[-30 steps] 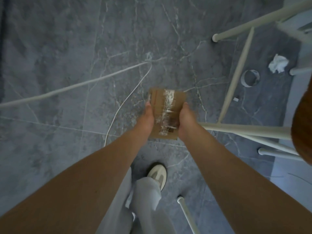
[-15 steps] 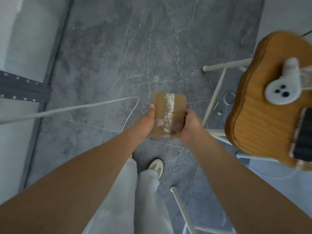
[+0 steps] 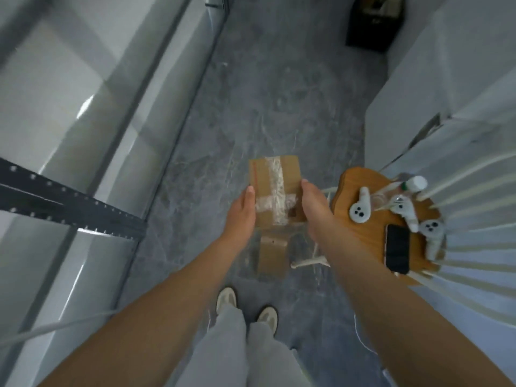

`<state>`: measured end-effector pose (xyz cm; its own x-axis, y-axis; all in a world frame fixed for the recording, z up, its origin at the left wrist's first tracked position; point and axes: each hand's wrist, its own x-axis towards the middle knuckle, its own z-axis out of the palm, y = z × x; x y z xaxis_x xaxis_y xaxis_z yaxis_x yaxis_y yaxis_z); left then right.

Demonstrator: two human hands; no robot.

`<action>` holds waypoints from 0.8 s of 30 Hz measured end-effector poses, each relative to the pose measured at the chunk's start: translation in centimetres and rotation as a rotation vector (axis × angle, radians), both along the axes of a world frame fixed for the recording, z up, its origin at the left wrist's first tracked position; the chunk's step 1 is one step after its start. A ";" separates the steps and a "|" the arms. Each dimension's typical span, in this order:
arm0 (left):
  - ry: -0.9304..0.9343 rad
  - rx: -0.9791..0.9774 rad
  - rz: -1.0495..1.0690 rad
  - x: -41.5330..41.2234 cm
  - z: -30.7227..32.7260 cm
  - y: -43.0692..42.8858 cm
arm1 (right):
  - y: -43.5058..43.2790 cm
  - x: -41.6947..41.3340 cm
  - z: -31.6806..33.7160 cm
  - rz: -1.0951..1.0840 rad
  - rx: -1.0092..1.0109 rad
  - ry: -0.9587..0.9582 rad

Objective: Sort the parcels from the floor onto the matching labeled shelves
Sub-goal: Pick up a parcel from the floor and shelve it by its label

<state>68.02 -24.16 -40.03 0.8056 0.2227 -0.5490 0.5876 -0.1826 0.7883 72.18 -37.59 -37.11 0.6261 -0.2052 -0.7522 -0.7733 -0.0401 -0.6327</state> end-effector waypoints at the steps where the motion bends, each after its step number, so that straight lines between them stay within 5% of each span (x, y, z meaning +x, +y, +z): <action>1: -0.046 0.011 0.006 0.1 2.1 0.0 | 0.0 -0.2 1.6 -0.008 0.014 -0.055; 16: -0.476 0.286 0.013 -2.1 20.8 3.7 | 2.8 -2.8 17.2 0.120 0.230 -0.615; 24: -0.450 0.213 0.210 -3.5 26.0 8.9 | 7.6 -2.8 23.1 0.304 0.327 -0.722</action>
<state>64.53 -15.22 -14.03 0.8771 0.4727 -0.0853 0.2417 -0.2809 0.9288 69.36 -29.96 -13.97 0.9683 0.2078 -0.1388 -0.1602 0.0897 -0.9830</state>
